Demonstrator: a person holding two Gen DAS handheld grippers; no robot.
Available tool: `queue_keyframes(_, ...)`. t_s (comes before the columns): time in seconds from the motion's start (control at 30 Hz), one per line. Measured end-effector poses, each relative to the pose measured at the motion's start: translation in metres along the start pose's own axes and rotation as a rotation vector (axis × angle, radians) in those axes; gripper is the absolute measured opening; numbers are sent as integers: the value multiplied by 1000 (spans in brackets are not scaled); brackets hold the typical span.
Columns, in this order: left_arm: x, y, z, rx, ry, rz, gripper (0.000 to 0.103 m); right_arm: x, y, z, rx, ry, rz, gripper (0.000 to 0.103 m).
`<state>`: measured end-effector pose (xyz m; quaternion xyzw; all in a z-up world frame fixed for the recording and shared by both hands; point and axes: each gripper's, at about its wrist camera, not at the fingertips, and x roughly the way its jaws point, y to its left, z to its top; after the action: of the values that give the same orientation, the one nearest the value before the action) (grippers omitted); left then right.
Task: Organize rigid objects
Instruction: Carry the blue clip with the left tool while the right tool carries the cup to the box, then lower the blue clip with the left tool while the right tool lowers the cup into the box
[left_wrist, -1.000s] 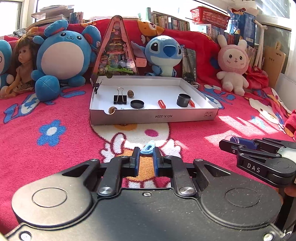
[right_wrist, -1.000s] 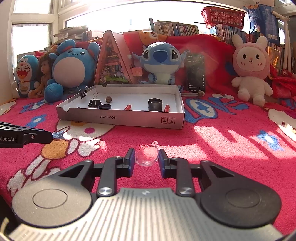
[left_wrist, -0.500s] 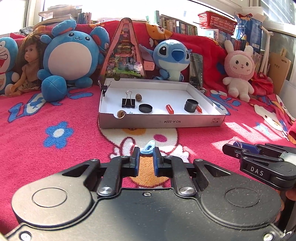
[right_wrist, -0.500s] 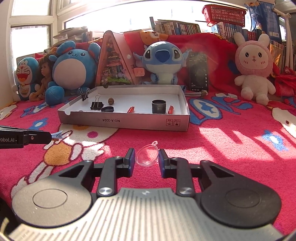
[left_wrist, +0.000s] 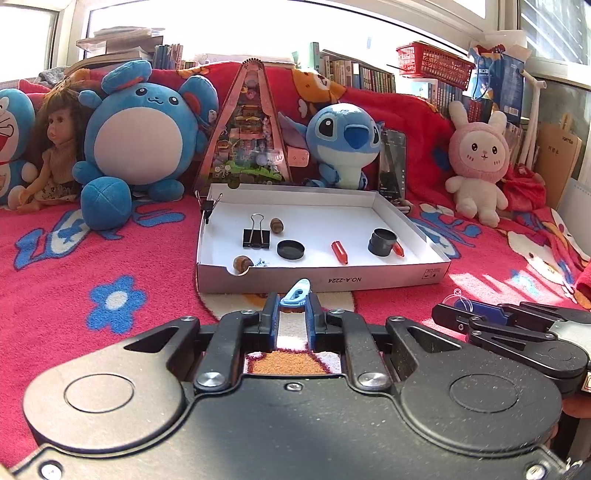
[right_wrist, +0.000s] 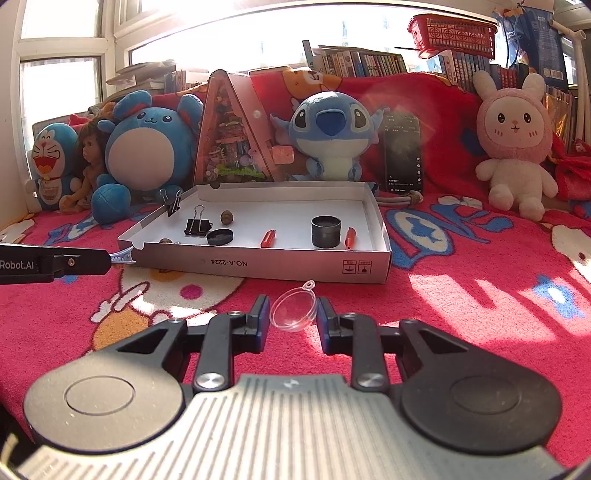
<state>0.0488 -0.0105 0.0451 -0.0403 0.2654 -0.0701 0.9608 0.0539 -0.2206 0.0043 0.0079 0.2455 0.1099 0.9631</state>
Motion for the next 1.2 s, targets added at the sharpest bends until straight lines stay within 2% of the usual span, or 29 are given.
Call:
queue_keyframes(0.3, 15, 3, 26, -9, -37, 10, 14, 15, 0, 24, 14, -17, -1, 32)
queue_keyframes(0.57, 45, 4, 55, -29, -61, 41, 14, 45, -4, 51, 51, 5, -3, 32)
queue_keyframes(0.87, 82, 5, 67, -36, -15, 62, 14, 81, -2, 70, 72, 33, -10, 32)
queue_keyframes(1.2, 114, 7, 65, -26, 26, 93, 14, 113, 2, 71, 73, 85, -21, 32)
